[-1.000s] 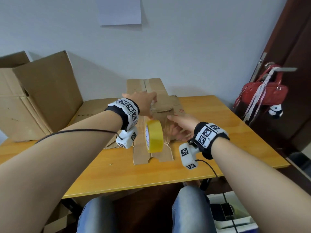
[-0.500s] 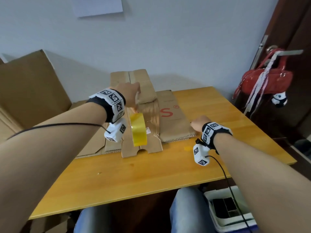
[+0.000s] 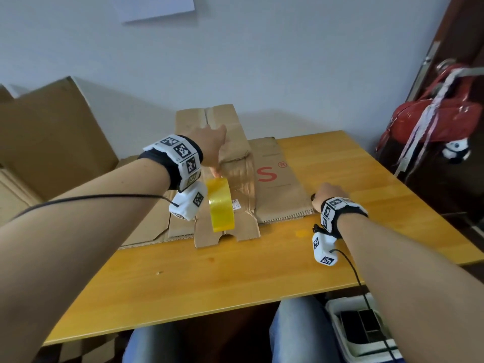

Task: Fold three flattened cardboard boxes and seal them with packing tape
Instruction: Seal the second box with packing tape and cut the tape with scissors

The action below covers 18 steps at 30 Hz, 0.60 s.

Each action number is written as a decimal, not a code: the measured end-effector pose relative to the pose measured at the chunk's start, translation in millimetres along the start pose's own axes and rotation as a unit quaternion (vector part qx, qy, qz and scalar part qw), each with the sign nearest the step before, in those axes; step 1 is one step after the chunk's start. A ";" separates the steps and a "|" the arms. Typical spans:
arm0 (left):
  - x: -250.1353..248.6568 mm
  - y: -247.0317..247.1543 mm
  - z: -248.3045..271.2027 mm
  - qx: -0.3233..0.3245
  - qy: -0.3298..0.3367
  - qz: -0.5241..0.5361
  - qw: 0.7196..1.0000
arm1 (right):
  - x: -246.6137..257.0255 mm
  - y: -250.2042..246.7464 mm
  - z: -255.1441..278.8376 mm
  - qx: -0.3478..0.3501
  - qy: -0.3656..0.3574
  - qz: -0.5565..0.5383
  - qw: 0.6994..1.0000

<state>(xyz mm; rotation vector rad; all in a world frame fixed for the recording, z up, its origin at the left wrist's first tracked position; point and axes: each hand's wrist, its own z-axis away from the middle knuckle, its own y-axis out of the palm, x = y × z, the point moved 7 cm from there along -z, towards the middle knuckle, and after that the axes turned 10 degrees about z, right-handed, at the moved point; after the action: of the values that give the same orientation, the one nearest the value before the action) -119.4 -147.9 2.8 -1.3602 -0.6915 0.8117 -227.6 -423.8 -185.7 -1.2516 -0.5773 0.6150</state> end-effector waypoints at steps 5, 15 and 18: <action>5.2 5.6 5.6 -0.007 0.001 0.040 0.999 | -21.5 -3.8 22.8 -0.025 0.058 -0.082 0.995; 19.2 7.1 30.0 -0.053 0.017 0.150 0.987 | 50.4 -116.4 106.5 -0.164 -0.102 -0.498 0.845; 21.7 -11.8 45.5 -0.116 0.064 0.236 0.963 | 85.4 -146.6 132.5 -0.158 -0.157 -0.589 0.777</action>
<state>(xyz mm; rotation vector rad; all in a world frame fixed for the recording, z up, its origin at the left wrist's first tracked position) -143.5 -104.8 18.3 -1.8123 -0.3680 1.0267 -243.8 -302.5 -8.6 -0.8310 -1.6154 -0.3807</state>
